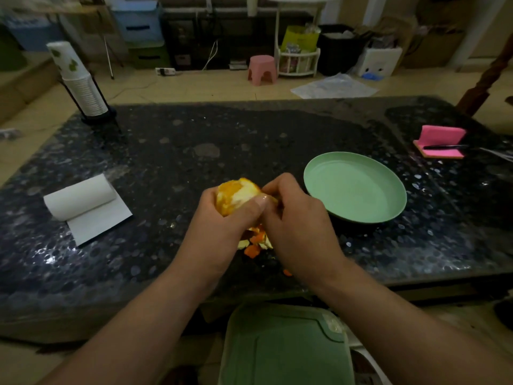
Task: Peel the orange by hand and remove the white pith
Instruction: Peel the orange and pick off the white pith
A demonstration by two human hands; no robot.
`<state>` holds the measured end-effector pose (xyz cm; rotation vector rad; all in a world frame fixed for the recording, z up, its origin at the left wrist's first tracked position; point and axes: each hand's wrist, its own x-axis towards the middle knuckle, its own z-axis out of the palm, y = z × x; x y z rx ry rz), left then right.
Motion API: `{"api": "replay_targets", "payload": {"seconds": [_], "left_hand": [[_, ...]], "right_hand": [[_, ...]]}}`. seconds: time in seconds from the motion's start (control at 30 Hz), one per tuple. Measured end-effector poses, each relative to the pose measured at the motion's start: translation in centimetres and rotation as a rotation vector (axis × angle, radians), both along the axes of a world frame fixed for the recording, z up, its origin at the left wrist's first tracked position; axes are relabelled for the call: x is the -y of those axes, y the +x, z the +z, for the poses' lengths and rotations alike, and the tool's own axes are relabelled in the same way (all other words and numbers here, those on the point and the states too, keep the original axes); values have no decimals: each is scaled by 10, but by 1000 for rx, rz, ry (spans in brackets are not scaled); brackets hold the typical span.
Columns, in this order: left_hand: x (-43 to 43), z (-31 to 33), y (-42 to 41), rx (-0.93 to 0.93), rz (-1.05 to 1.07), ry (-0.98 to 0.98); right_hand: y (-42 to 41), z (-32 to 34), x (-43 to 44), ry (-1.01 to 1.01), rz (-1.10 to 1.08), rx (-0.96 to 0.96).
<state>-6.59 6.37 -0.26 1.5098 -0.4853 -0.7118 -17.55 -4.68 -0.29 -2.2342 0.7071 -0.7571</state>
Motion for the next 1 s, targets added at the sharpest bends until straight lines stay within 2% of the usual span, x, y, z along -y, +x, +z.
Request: {"api": "replay_targets", "payload": {"seconds": [0.07,0.2,0.33,0.5,0.67,0.77,0.9,1.0], "left_hand": [[1,0,1,-3,44,0],[0,0,6,36,37,-37],[1,-2,7,125,41,-63],[0,-5,11,108,44,-84],[-6,-10,18,173,16,-47],[-6,-13,16,244,49,-29],[-4,-13,15,169,75,-53],[-5,-15,20,144,63,-30]], "right_hand": [[0,0,-1,-32,58,-47],[-2,7,4,110,100,-56],[-1,7,4,57,92,-28],[3,4,6,54,122,-27],[5,0,9,-15,183,-107],[8,-3,9,-24,164,-85],[12,-8,7,27,145,-14],[10,-9,8,-11,180,-44]]}}
